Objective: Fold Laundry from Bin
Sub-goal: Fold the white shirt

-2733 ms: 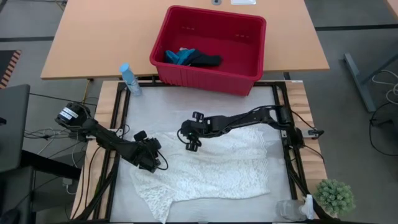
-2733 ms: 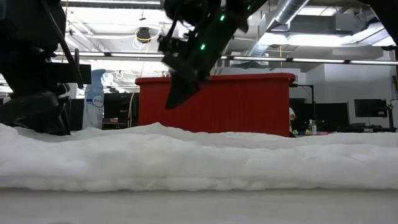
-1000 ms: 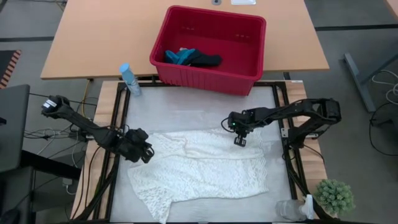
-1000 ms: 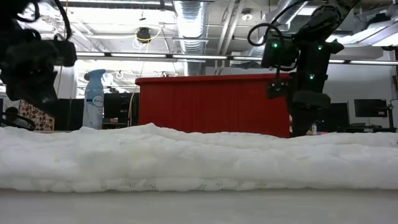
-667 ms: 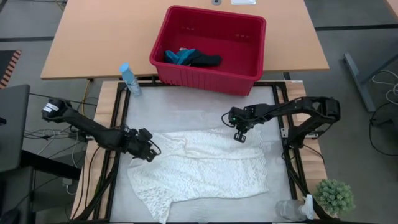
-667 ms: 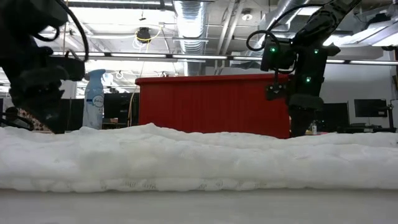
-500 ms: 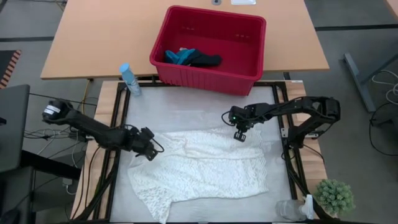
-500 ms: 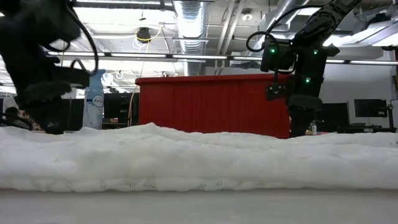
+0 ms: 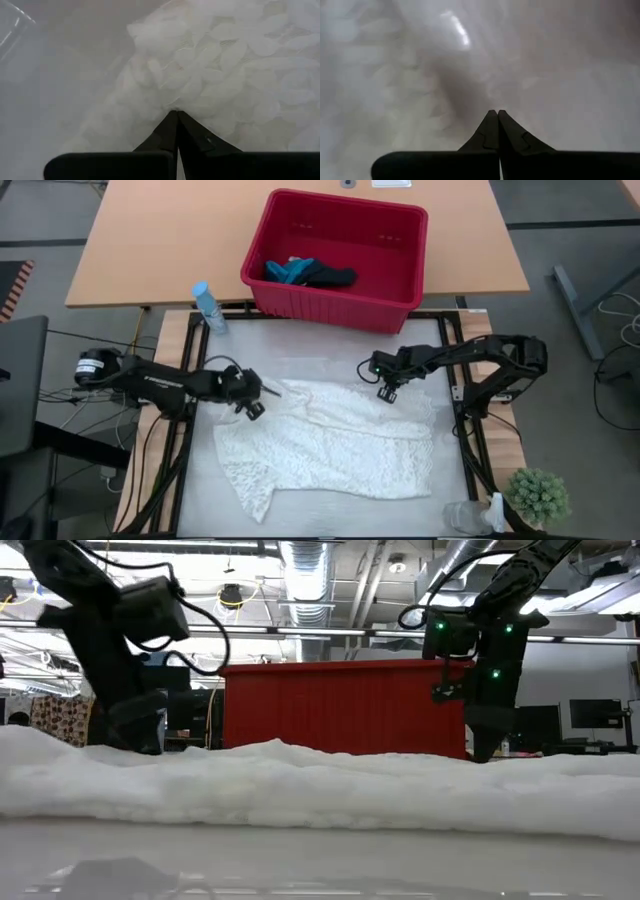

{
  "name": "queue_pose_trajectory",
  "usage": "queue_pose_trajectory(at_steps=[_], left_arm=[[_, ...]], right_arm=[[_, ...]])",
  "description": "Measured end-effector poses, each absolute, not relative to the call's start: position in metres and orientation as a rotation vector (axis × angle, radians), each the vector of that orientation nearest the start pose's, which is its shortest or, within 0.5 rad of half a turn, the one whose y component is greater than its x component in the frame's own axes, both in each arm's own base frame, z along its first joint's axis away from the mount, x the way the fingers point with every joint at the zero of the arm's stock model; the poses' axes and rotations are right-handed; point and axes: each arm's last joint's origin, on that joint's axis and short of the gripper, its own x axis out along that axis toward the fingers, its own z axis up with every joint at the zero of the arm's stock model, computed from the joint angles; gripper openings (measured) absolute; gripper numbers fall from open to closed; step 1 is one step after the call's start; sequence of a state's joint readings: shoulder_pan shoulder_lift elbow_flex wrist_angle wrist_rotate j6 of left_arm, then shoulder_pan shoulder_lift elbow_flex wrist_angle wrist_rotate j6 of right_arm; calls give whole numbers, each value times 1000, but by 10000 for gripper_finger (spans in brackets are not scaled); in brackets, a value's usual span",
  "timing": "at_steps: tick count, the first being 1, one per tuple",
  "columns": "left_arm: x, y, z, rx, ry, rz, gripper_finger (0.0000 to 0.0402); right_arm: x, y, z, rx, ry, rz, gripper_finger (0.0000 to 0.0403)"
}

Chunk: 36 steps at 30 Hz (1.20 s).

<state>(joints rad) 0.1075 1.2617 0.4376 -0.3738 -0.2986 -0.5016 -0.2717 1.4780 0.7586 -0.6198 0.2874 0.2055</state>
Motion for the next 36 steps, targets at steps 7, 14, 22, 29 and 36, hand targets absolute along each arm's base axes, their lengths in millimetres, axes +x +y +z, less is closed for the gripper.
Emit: queue_pose_trajectory(at_steps=[7,14,22,29,36], left_arm=[[182,69,131,-285,1011,707,0],[198,88,164,-186,998,659,0],[215,91,219,-35,1073,599,0],[225,46,273,7,1034,326,0],[208,-45,303,30,888,57,0]], right_arm=[[229,-87,165,62,1250,-833,20],[233,-72,208,37,1139,-750,21],[215,-30,255,135,964,-532,22],[204,34,283,287,808,-58,23],[197,104,290,286,720,223,23]])
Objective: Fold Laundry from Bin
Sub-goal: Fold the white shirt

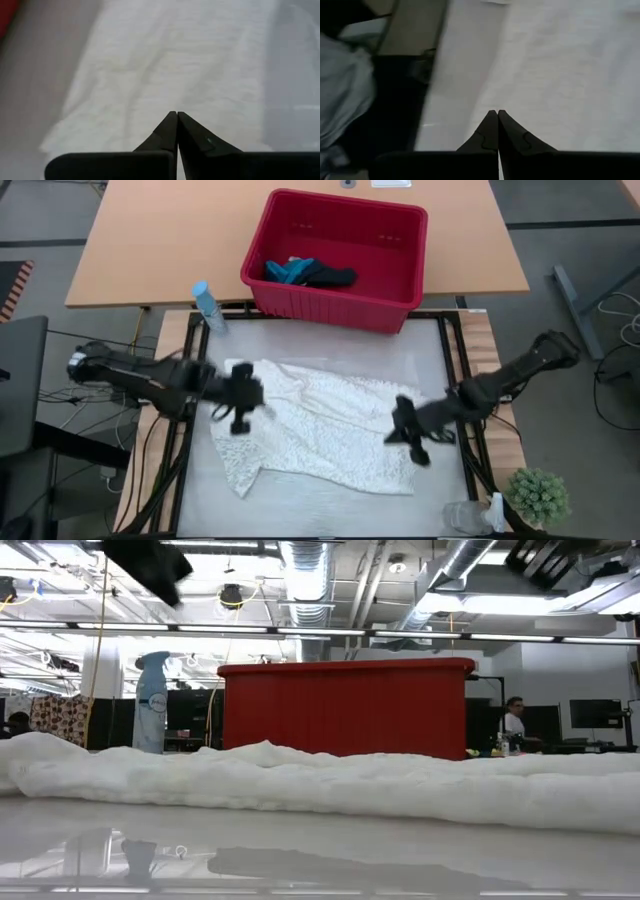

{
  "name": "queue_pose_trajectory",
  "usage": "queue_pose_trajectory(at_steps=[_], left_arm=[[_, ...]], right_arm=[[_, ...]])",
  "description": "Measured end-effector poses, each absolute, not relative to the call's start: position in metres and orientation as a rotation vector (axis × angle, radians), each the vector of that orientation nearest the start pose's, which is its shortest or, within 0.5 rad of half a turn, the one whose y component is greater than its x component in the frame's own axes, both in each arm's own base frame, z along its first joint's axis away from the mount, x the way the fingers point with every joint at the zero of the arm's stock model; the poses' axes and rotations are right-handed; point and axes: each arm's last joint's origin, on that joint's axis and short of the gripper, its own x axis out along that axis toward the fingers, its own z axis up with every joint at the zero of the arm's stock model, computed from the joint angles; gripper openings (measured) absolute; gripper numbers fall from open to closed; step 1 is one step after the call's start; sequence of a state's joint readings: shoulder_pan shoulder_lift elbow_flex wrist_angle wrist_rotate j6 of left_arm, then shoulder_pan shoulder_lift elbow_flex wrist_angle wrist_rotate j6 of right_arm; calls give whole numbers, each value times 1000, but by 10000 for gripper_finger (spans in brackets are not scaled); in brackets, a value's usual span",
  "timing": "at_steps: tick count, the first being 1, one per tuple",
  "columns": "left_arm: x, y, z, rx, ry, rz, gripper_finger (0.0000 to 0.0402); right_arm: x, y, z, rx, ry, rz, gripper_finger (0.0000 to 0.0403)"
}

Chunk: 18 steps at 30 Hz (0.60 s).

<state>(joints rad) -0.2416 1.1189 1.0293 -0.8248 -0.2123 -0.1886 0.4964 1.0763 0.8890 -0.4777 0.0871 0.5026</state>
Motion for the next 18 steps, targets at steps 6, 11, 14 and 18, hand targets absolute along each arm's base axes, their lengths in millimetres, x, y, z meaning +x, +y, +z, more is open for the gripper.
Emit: queue_pose_trajectory(at_steps=[6,11,14,18], left_arm=[[191,-116,294,31,865,-31,0],[189,-154,276,-42,863,29,0],[190,-169,263,-33,865,78,0],[189,-185,246,-8,967,14,0]], right_arm=[[201,145,270,134,740,293,22],[207,162,237,107,868,165,25],[212,167,215,117,967,93,38],[218,176,190,136,1051,37,70]])
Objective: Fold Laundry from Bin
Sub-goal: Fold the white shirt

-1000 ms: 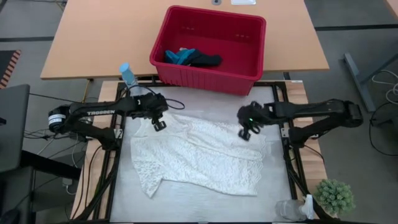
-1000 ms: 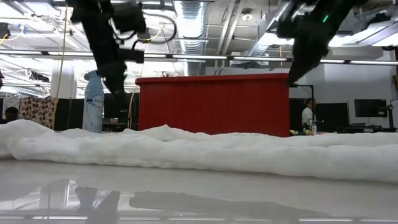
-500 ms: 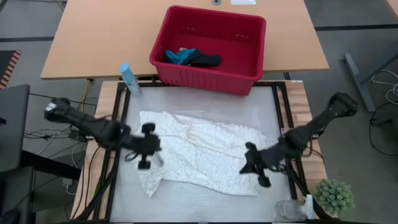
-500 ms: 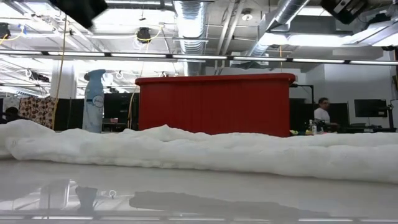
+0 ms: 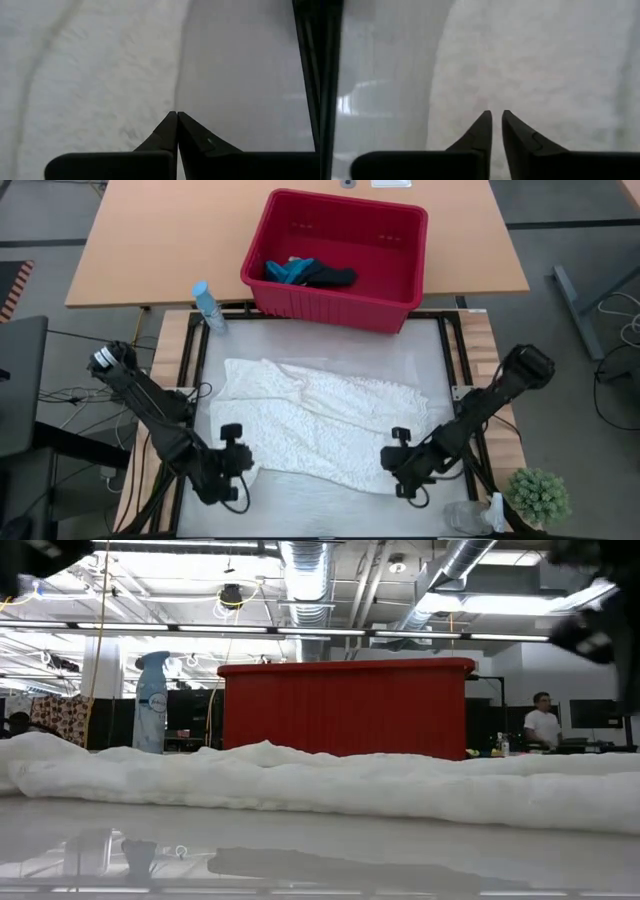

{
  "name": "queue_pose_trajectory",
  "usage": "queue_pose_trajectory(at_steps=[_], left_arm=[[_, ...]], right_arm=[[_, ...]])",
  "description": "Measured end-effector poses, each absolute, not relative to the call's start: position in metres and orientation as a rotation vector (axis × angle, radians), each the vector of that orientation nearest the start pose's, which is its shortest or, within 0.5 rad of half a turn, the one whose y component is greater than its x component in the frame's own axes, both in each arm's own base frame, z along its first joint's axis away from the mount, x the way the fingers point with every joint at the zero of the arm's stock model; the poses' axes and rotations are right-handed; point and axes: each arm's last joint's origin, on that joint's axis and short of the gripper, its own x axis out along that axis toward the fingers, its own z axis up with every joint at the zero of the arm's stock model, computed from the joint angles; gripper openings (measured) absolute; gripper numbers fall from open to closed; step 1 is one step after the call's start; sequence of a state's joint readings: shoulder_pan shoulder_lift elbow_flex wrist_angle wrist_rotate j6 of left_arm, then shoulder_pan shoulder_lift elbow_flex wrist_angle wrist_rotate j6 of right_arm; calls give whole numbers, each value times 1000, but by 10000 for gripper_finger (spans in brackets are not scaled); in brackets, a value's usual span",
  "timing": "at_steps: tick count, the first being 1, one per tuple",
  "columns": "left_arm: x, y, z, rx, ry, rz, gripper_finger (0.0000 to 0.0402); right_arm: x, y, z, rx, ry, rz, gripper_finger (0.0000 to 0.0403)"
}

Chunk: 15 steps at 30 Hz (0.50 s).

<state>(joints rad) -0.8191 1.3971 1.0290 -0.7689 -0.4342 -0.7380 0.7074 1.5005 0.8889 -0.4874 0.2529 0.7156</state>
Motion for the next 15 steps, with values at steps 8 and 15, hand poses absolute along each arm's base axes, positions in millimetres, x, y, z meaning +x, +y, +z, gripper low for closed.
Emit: queue_pose_trajectory(at_steps=[8,15], left_arm=[[198,-207,227,-31,1154,-98,45],[216,-219,273,-59,1206,-242,111]], right_arm=[[214,193,165,206,1208,54,182],[220,198,185,289,1174,86,272]])
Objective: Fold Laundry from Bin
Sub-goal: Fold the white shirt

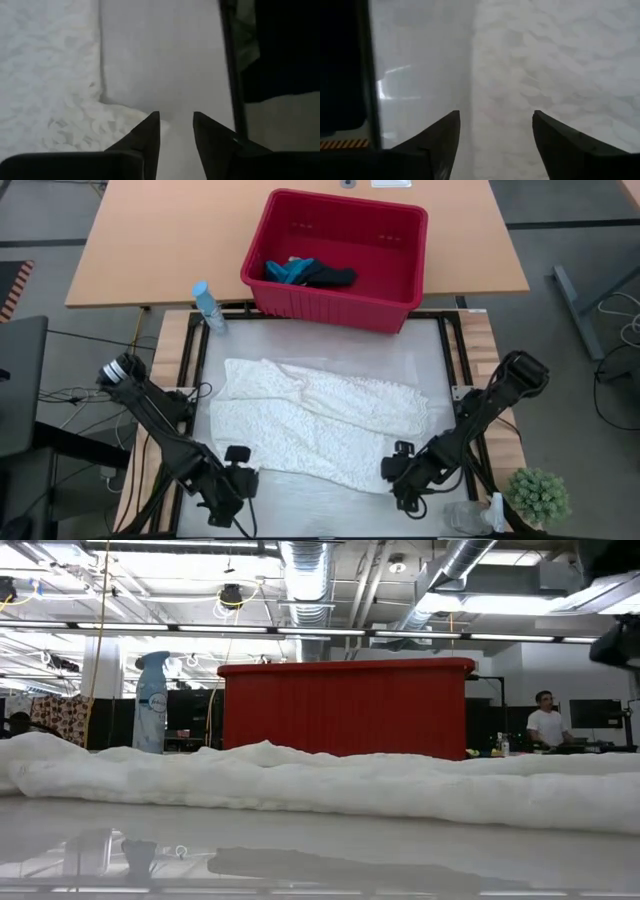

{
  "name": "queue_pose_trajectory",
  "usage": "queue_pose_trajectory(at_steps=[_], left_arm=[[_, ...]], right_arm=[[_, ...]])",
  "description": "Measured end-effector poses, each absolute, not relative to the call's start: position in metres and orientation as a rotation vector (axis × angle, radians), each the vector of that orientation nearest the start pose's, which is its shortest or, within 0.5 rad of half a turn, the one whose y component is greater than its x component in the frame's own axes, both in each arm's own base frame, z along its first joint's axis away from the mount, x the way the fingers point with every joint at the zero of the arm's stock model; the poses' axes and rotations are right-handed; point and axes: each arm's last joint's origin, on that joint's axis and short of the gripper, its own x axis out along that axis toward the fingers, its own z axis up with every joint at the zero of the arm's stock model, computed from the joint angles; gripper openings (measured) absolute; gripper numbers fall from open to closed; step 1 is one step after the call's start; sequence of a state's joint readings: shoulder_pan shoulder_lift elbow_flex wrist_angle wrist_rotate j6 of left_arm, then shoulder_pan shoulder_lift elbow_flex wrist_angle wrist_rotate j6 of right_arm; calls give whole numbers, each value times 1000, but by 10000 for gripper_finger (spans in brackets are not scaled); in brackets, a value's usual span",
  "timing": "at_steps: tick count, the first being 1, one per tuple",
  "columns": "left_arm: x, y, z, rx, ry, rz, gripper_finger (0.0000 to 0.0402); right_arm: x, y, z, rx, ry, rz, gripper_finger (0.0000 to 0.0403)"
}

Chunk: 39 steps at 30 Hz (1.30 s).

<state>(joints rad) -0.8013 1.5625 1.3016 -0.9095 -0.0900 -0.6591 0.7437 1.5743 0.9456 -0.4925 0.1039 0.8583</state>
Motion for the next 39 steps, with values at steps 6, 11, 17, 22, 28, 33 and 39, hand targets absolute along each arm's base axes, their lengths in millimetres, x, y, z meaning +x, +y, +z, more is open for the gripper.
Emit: queue_pose_trajectory(at_steps=[6,11,17,22,28,33,39], left_arm=[[209,-229,288,165,1343,-119,119],[203,-253,262,444,1402,-27,114],[196,-282,219,598,1425,33,114],[183,-298,208,545,1309,150,114],[158,-315,208,425,1192,200,113],[149,-320,204,384,1103,239,113],[143,-311,174,375,1181,246,113]], right_arm=[[227,208,202,361,1154,155,281],[229,210,213,347,1157,164,281],[225,204,218,253,1213,76,281],[223,200,216,161,1184,18,281],[223,203,213,110,1146,-16,281],[227,210,189,47,1204,-51,281],[232,217,157,33,1322,-65,281]])
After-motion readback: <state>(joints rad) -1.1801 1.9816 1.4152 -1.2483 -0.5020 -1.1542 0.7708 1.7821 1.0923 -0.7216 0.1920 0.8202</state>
